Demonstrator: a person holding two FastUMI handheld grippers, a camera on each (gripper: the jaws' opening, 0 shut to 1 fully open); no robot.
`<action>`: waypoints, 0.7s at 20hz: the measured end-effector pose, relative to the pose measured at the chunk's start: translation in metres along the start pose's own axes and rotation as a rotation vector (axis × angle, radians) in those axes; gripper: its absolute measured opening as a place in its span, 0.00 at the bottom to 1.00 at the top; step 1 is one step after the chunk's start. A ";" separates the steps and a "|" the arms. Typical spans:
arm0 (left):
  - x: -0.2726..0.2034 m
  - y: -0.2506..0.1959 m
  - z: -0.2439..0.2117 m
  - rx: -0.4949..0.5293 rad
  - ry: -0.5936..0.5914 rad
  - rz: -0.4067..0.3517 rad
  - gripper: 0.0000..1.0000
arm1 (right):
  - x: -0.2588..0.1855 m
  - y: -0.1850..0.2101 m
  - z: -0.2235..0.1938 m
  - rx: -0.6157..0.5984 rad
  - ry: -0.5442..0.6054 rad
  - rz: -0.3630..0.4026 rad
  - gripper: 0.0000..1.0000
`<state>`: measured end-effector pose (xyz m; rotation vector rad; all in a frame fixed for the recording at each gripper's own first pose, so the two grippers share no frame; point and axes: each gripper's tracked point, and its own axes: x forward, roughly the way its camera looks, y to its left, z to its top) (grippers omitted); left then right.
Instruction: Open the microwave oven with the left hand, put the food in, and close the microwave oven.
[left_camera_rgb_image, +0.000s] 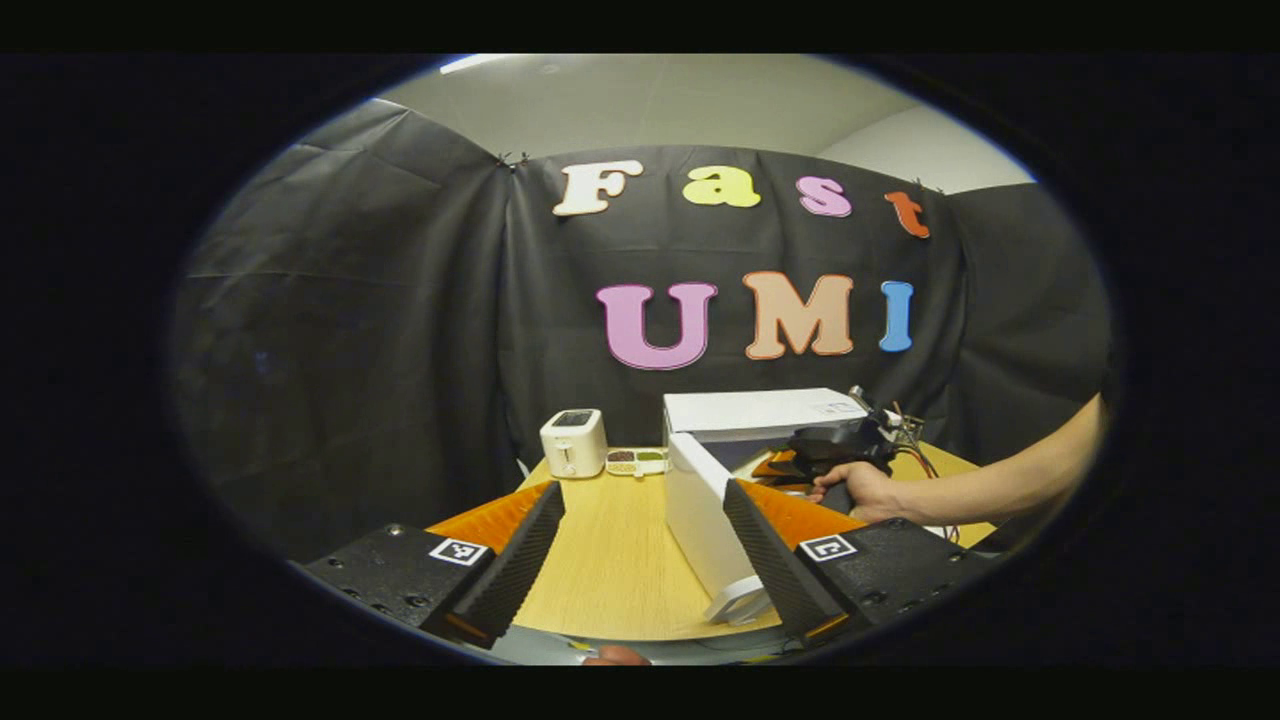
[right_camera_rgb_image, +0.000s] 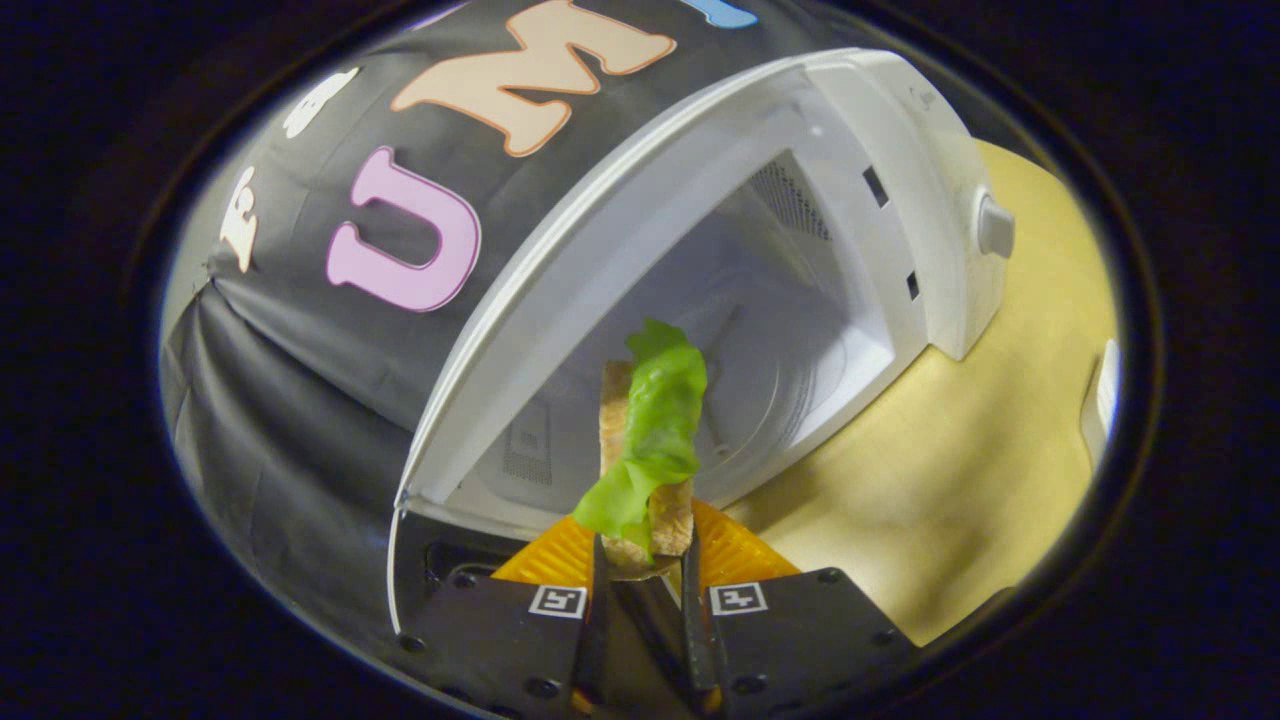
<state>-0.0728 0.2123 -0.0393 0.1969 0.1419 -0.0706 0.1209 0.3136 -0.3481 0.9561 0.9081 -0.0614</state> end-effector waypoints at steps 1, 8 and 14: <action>0.000 0.002 0.001 -0.003 -0.002 0.008 0.99 | 0.008 -0.001 0.001 0.025 -0.006 -0.006 0.30; -0.008 0.015 -0.019 -0.047 0.044 0.060 0.98 | 0.047 -0.005 0.024 0.177 -0.121 -0.051 0.30; -0.016 0.029 -0.035 -0.097 0.076 0.118 0.98 | 0.067 -0.005 0.031 0.221 -0.150 -0.048 0.30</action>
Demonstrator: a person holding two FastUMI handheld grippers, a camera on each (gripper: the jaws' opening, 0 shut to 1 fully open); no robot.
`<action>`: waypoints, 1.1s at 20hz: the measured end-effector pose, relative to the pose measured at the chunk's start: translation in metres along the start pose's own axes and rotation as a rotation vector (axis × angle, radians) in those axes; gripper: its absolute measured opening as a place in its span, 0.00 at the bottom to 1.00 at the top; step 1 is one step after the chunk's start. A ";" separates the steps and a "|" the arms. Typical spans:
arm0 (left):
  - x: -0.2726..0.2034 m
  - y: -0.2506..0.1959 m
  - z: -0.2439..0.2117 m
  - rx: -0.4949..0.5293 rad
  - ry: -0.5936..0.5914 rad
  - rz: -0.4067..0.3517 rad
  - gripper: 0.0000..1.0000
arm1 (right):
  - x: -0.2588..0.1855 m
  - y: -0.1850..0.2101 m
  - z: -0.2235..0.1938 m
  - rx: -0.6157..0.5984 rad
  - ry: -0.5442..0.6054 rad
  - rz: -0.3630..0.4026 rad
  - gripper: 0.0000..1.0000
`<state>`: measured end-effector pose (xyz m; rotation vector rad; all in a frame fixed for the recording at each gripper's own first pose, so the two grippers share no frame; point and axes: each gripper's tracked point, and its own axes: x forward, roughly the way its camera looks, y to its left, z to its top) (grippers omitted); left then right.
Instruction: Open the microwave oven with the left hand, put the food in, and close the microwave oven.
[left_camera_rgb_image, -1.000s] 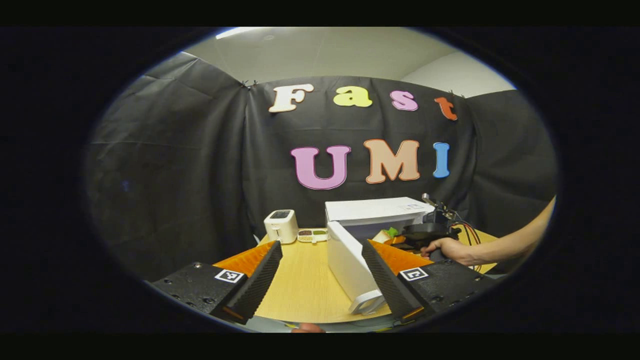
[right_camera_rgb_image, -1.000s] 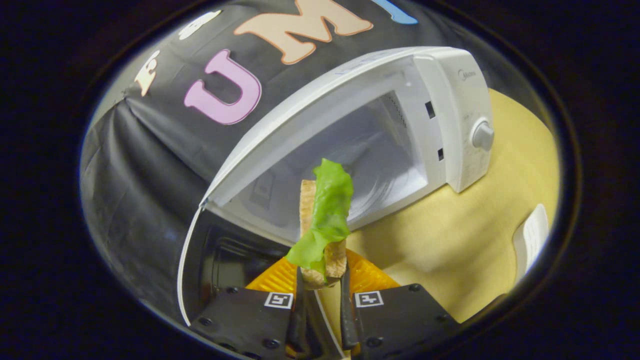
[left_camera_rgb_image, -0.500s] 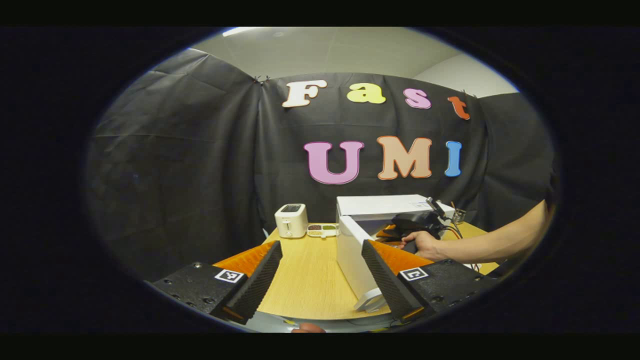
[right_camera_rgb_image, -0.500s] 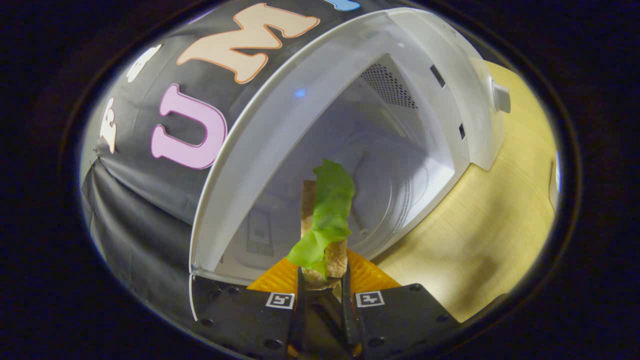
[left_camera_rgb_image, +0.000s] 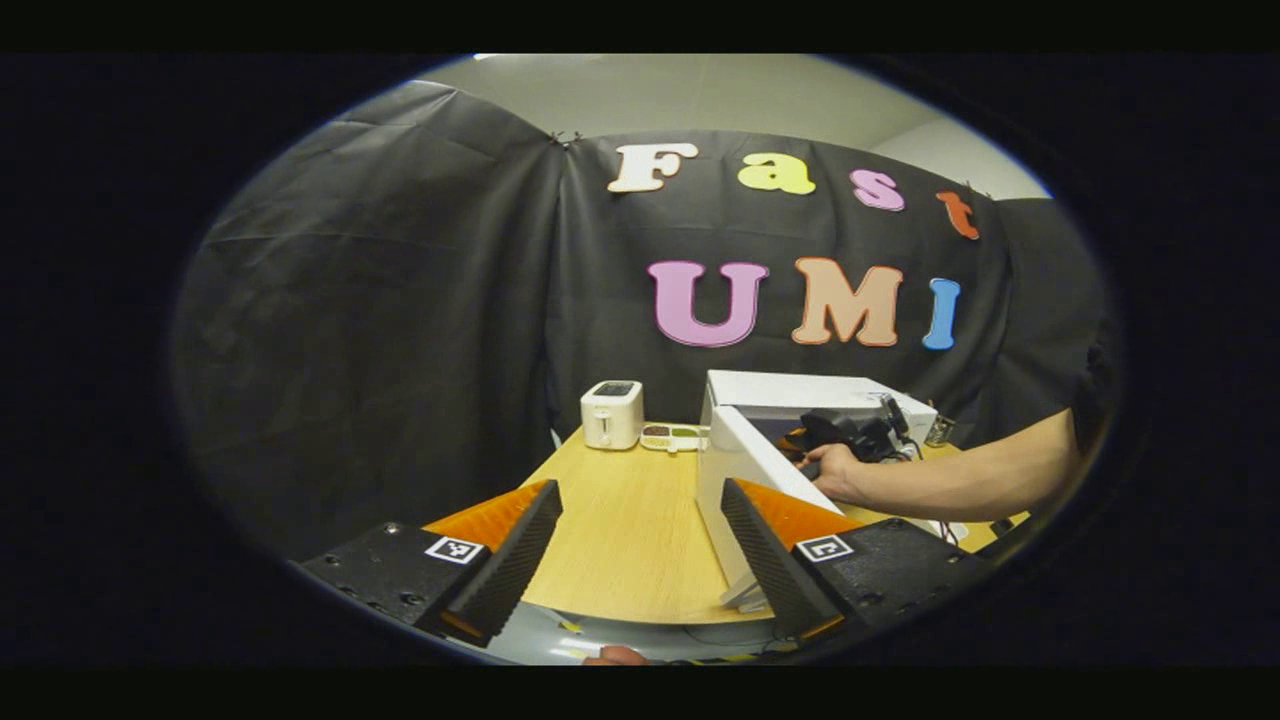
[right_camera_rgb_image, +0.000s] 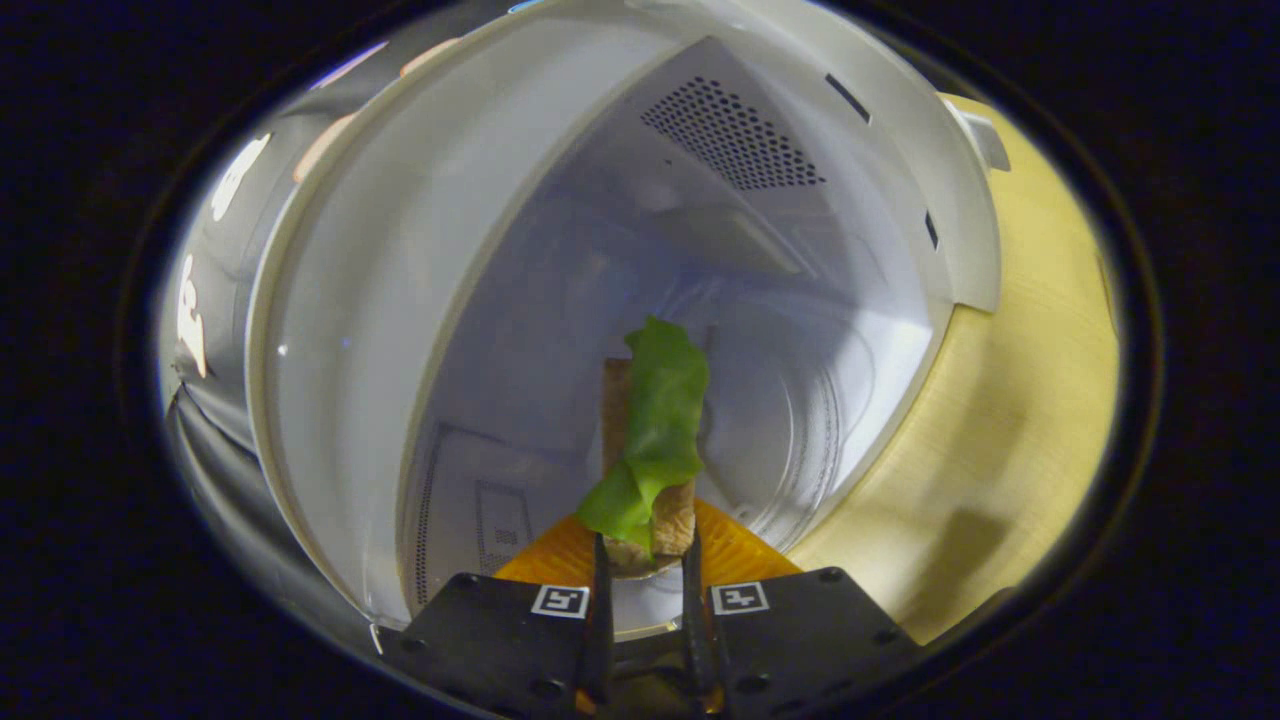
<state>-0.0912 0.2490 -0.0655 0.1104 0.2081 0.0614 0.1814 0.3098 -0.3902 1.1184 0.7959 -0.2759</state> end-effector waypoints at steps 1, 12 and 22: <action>0.000 0.002 -0.002 -0.009 0.003 0.003 0.99 | 0.001 0.000 0.002 0.005 -0.004 -0.002 0.30; 0.001 0.012 -0.029 -0.076 0.040 0.043 0.96 | 0.004 -0.029 0.016 -0.129 -0.038 -0.108 0.87; -0.002 0.009 -0.034 -0.077 0.034 0.043 0.94 | -0.022 -0.057 0.016 -0.352 0.001 -0.152 0.99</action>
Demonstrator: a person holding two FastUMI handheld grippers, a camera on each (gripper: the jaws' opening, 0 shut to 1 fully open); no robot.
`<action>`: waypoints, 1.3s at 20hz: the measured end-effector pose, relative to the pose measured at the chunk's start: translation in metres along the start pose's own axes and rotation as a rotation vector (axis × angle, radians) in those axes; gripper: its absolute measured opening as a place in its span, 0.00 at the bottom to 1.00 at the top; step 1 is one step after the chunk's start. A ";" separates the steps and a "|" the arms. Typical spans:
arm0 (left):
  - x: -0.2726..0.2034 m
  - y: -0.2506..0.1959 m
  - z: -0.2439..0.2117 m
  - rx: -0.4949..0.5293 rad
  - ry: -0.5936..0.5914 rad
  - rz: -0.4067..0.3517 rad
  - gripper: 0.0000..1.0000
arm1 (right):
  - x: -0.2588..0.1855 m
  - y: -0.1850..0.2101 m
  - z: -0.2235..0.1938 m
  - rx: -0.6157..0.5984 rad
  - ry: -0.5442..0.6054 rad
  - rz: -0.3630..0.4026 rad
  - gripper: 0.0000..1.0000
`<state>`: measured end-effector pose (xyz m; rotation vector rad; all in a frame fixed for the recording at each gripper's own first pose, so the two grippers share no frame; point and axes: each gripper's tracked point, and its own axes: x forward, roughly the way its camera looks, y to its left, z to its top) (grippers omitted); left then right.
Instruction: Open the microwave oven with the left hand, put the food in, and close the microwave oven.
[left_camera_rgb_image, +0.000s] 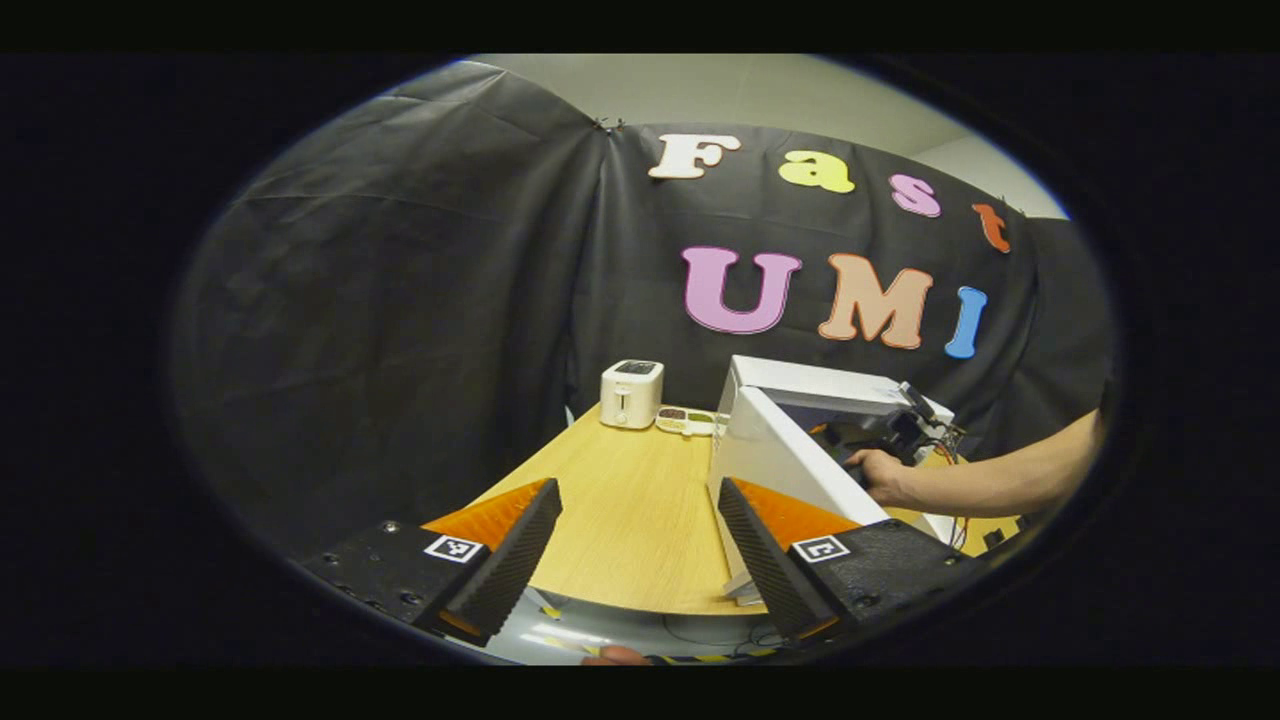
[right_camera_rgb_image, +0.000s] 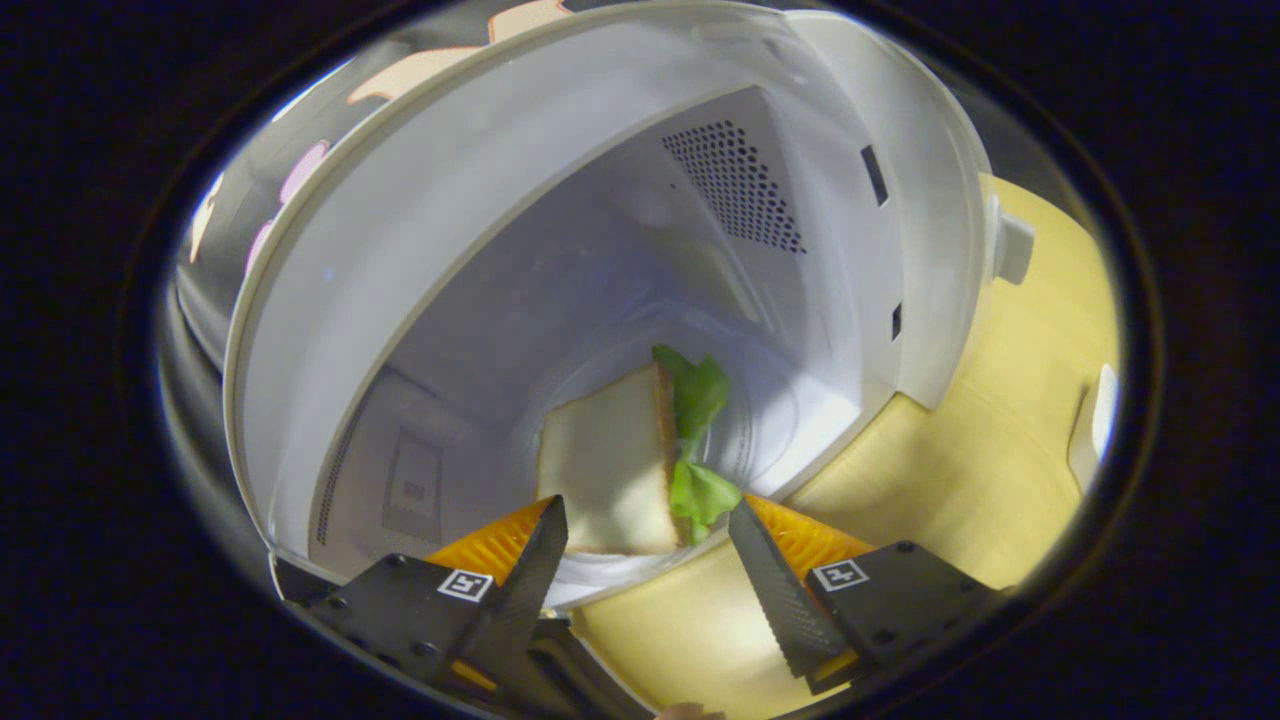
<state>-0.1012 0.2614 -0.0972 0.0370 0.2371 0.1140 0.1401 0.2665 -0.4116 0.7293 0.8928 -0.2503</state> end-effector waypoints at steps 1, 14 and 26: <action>0.000 -0.003 -0.001 0.001 0.002 -0.006 0.96 | -0.003 -0.004 0.000 -0.024 0.003 0.001 0.99; 0.004 -0.018 -0.002 0.088 -0.021 -0.065 0.94 | -0.108 -0.026 0.014 -0.292 -0.091 0.179 0.91; 0.022 -0.050 -0.065 0.195 0.112 -0.238 0.41 | -0.211 -0.061 0.070 -0.479 -0.253 0.262 0.99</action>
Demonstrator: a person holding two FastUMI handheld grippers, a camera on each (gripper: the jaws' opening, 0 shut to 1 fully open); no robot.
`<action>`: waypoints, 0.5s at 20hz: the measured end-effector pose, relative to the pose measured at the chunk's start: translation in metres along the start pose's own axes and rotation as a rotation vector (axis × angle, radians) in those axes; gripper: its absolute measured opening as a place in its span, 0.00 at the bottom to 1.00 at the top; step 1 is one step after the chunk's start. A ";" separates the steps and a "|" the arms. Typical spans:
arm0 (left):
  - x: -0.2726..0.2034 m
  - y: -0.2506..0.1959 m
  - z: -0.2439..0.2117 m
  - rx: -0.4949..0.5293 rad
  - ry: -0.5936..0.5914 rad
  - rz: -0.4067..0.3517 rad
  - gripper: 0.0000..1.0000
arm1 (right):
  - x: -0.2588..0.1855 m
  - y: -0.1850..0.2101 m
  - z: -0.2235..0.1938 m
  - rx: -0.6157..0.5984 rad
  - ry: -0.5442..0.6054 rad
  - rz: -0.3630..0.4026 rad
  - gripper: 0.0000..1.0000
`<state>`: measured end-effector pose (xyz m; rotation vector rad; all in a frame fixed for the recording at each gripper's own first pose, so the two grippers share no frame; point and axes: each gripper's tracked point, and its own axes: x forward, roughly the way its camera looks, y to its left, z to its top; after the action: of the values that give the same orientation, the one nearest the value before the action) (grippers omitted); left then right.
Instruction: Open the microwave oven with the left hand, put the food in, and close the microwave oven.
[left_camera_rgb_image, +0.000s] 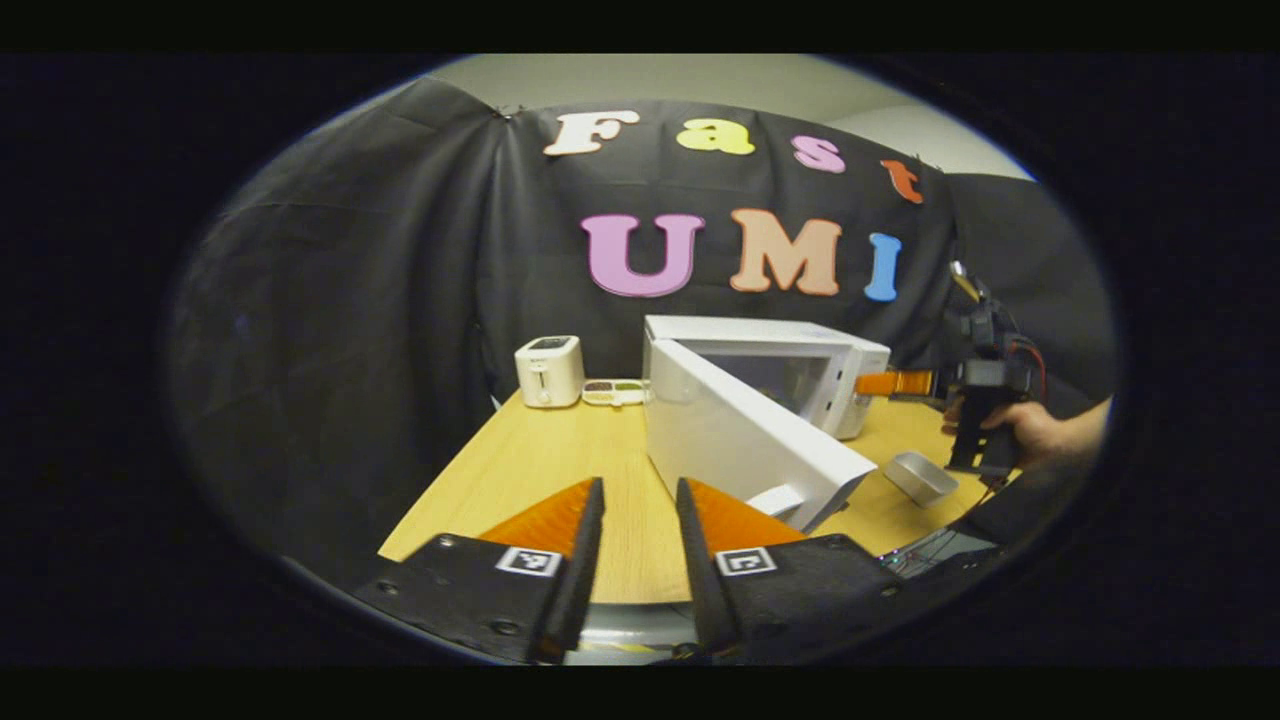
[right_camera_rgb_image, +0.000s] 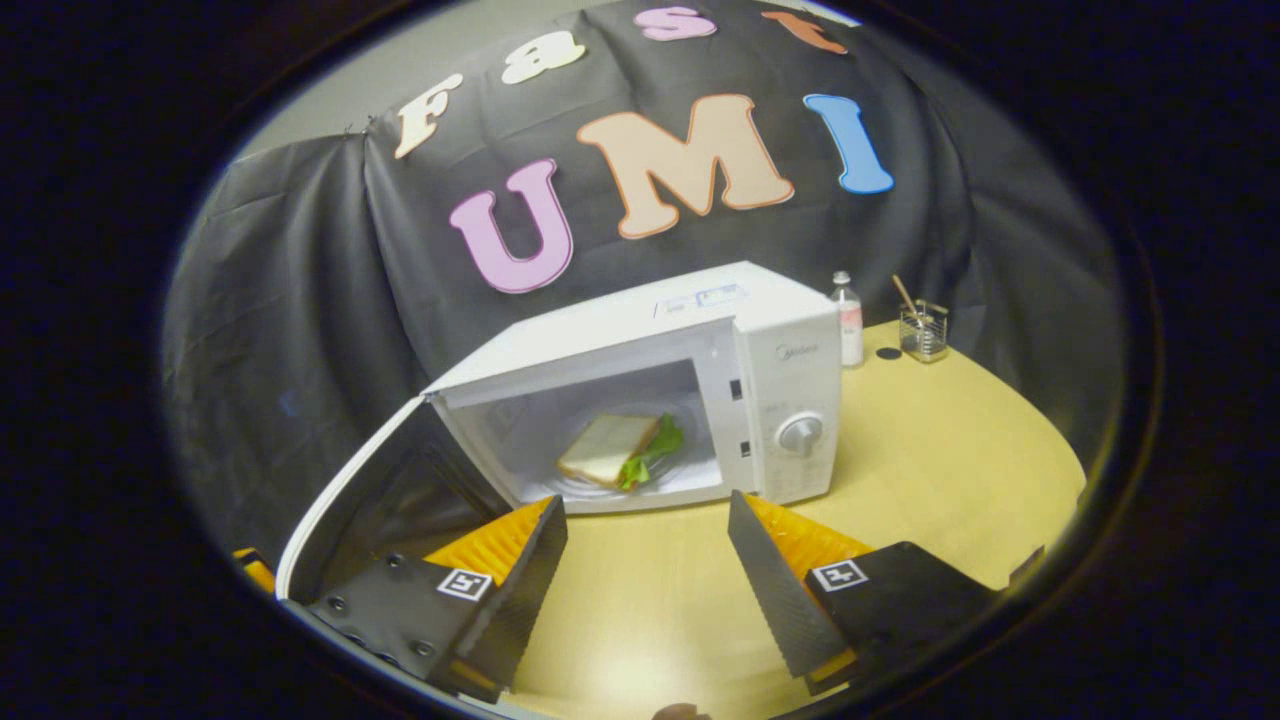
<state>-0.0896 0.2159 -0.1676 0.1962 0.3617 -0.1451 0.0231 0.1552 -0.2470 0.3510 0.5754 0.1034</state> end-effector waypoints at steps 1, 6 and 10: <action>0.003 0.006 -0.004 0.036 0.008 0.037 0.27 | -0.005 -0.003 0.011 -0.018 -0.024 -0.002 0.91; 0.024 -0.019 -0.033 0.091 0.071 -0.008 0.00 | -0.025 -0.014 0.052 -0.095 -0.113 -0.012 0.90; 0.029 -0.026 -0.048 0.126 0.117 0.002 0.02 | -0.037 -0.029 0.073 -0.125 -0.157 -0.031 0.99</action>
<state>-0.0834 0.1976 -0.2267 0.3299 0.4687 -0.1550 0.0321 0.0995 -0.1810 0.2265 0.4170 0.0804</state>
